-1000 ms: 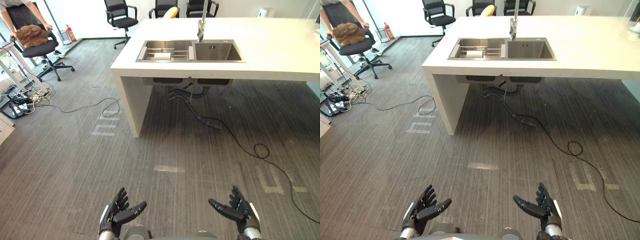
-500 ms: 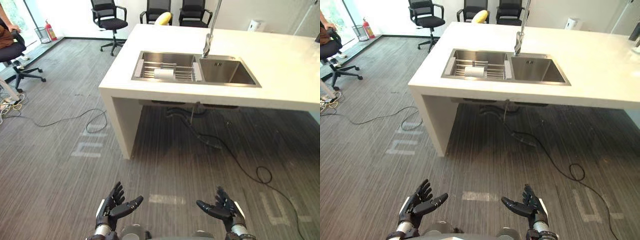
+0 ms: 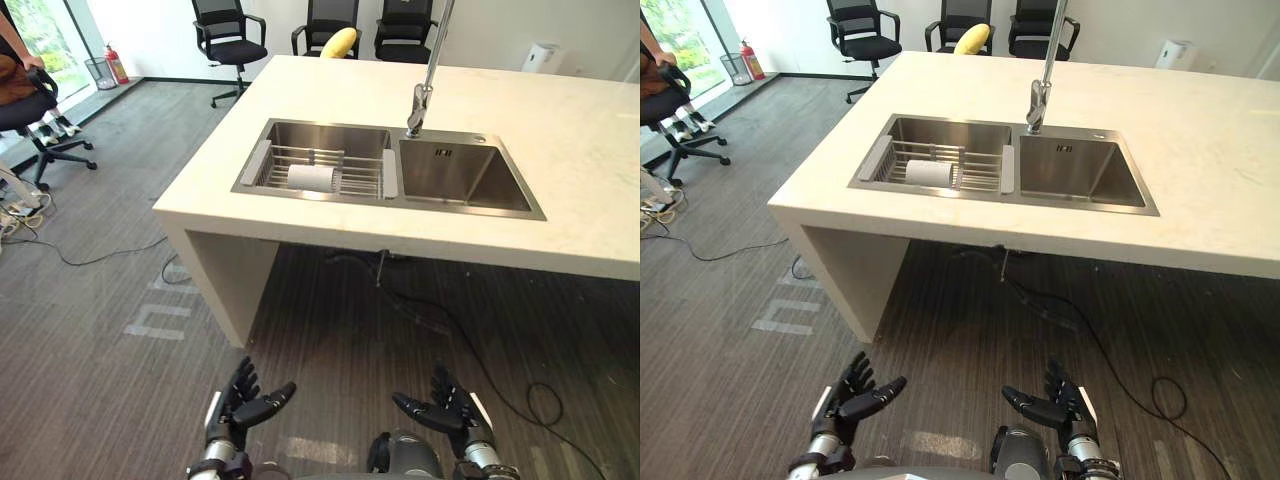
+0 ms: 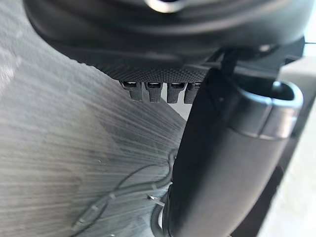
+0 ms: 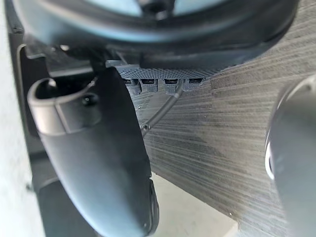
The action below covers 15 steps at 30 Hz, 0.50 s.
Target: Walk over to the sink, pick up the cup, carry it to the dishwasher, place the cup inside the dishwasher, then close the dishwasher door
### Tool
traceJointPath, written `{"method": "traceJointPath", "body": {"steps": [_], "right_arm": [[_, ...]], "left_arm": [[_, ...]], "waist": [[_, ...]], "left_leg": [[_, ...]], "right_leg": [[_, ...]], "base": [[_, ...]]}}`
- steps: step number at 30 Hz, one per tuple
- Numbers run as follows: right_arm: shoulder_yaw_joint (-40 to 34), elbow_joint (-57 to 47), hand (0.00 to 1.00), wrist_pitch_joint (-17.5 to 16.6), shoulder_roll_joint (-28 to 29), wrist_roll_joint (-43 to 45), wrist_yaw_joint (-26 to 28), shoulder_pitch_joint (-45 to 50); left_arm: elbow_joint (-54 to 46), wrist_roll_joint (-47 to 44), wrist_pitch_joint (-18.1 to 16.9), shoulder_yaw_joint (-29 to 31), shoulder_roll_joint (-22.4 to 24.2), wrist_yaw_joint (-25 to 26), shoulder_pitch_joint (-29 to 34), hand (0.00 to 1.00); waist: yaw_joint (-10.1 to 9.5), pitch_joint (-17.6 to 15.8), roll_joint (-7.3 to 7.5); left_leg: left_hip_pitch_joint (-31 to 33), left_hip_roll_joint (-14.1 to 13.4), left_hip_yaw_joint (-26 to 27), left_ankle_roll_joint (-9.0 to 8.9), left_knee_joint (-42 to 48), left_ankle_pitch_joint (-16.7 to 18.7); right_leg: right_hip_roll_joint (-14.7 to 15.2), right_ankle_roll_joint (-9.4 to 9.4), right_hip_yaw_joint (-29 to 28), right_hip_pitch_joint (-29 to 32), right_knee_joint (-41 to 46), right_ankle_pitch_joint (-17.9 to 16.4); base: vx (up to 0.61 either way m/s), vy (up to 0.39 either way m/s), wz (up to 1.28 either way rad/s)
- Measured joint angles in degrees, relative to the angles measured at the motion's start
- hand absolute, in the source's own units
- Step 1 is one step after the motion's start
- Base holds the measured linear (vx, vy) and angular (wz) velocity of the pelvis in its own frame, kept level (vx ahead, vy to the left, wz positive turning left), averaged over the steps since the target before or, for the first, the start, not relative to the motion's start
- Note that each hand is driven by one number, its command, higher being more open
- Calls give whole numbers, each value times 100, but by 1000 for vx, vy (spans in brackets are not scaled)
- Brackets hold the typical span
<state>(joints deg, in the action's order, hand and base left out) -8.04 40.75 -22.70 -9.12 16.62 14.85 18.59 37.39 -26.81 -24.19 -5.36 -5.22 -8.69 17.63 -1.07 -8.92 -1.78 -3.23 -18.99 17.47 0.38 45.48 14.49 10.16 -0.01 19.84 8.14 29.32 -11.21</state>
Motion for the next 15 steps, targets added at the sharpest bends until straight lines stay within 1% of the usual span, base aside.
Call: {"method": "traceJointPath", "body": {"steps": [1,2,3,4,5,6,7,8,9,10,11,13,15], "right_arm": [[-62,0,100,0,8,1,-9,-13],[-149,13,100,-1,-4,2,-42,-16],[-296,64,100,2,-35,1,-90,-65],[-349,76,100,6,-63,2,-137,-89],[-407,111,100,22,-81,0,-159,-90],[-429,178,100,58,-140,0,-187,-109],[-396,206,100,81,-219,0,-227,-125],[-372,205,100,83,-246,0,-243,-121],[-256,230,100,131,-236,0,-290,-160],[-98,228,100,147,-226,-3,-295,-189],[-23,227,100,170,-215,-4,-302,-184],[139,216,100,270,-155,-12,-324,-177],[231,235,100,386,-144,-51,-347,-75]], "left_arm": [[-117,-7,-17,2,-7,4,6,100],[-344,-21,-77,3,-30,5,7,100],[-670,-42,-224,29,-39,5,-16,100],[-977,-102,-313,22,-34,5,-47,100],[-1329,-150,-403,1,-26,5,-63,100],[-1804,-154,-515,-6,-35,6,-62,100],[-2229,-165,-603,-2,-49,24,-50,100],[-2420,-168,-651,-2,-46,38,-47,100],[-2737,-169,-708,19,-71,128,-65,100],[-3024,-198,-764,37,-100,212,-74,100],[-3166,-220,-778,49,-113,239,-66,100],[-3677,-276,-782,57,-123,256,56,100],[-4243,-303,-866,32,-124,144,244,100]], "waist": [[-6,12,-18],[10,9,-5],[53,7,-9],[53,3,-2],[52,0,-1],[23,-5,-15],[-28,18,-86],[-62,49,-153],[-96,91,-208],[-123,83,-167],[-138,69,-146],[-227,55,-115],[-258,70,-30]], "left_leg": [[66,55,31,-112,-54,137],[169,207,54,-193,-326,316],[223,516,52,-288,-1037,365],[231,814,14,-312,-1761,337],[237,1144,-122,-366,-2523,201],[295,1471,-432,-383,-3298,-289],[321,1561,-642,-433,-3699,-830],[316,1535,-672,-457,-3729,-1123],[271,1554,-578,-235,-3736,-1126],[268,1591,-490,-150,-3708,-1053],[268,1609,-430,-109,-3649,-1007],[285,1641,-338,-17,-3395,-758],[294,1772,-312,76,-3023,-337]], "right_leg": [[2,-26,18,-93,-146,12],[8,-14,51,-233,-374,89],[44,87,118,-452,-683,218],[111,134,163,-589,-855,258],[175,182,201,-719,-1001,287],[203,260,200,-848,-1172,327],[143,298,140,-947,-1325,305],[81,347,93,-968,-1363,301],[74,429,10,-1010,-1419,318],[96,486,-78,-1003,-1471,340],[102,514,-123,-995,-1473,331],[173,625,-221,-997,-1400,243],[413,776,-252,-980,-979,-89]], "base": [[256,-107,9],[263,-44,12],[317,-35,20],[257,34,27],[228,69,18],[250,98,-3],[192,100,-19],[199,123,-33],[207,136,-33],[210,134,-32],[196,118,-31],[184,104,-21],[183,101,1]]}}
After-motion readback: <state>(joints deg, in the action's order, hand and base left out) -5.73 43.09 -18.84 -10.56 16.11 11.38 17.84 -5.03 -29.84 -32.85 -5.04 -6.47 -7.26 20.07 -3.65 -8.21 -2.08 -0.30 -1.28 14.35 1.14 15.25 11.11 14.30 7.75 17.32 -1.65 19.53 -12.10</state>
